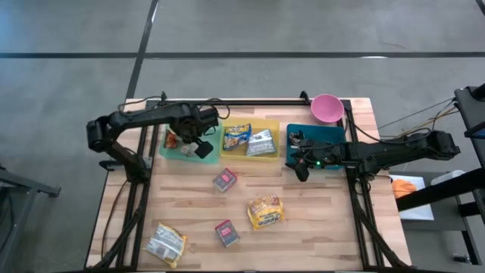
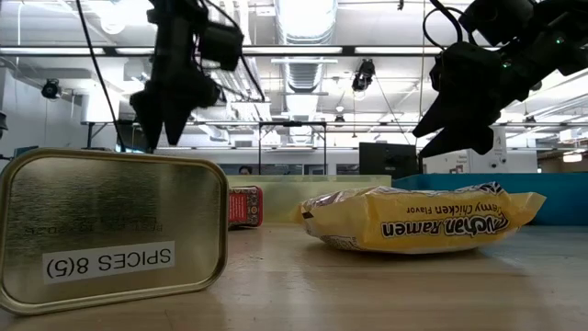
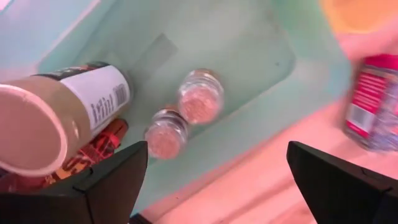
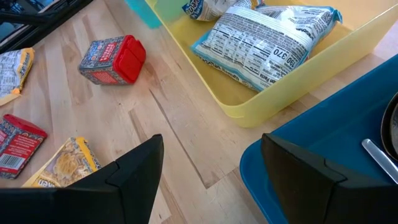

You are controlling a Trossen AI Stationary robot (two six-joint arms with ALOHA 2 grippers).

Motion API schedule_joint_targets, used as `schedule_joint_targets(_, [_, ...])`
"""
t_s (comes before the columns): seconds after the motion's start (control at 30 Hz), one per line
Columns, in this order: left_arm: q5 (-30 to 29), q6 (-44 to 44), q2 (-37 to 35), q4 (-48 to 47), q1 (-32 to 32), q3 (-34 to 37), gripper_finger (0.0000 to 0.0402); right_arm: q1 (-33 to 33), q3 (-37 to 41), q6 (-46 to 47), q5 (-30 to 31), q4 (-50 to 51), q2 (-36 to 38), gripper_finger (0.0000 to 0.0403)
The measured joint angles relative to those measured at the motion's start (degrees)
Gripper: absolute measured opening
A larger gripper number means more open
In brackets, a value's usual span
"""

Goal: Pick & Place Food Item
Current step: Put the yellow noodle pack into the yellow bin

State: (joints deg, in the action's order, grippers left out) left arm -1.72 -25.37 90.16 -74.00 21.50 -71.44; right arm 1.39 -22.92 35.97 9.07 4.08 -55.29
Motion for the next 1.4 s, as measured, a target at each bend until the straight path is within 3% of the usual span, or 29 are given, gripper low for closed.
schedule_joint_targets(0.2, [0.0, -2.8, -7.3, -0.8, -5.7, 0.3, 0.0392, 0.0, 0.0, 0.0, 0.0, 0.0, 0.0, 0.0265])
schedule_joint_targets(0.37, [0.9, -8.7, -13.2, -1.3, -15.1, 2.7, 0.0392, 0.0, 0.0, 0.0, 0.0, 0.0, 0.0, 0.0265])
schedule_joint_targets(0.57, [7.8, -18.7, -17.0, -1.3, -26.5, 7.9, 0.0392, 0.0, 0.0, 0.0, 0.0, 0.0, 0.0, 0.0265])
schedule_joint_targets(0.9, [17.8, -35.9, -17.3, 0.4, -42.5, 15.8, 0.0392, 0.0, 0.0, 0.0, 0.0, 0.0, 0.0, 0.0265])
schedule_joint_targets(1.23, [26.5, -46.3, -17.3, 13.6, -50.2, 24.7, 0.0392, 0.0, 0.0, 0.0, 0.0, 0.0, 0.0, 0.0265])
schedule_joint_targets(1.4, [28.4, -44.4, -17.3, 24.9, -50.5, 28.5, 0.0392, 0.0, 0.0, 0.0, 0.0, 0.0, 0.0, 0.0265])
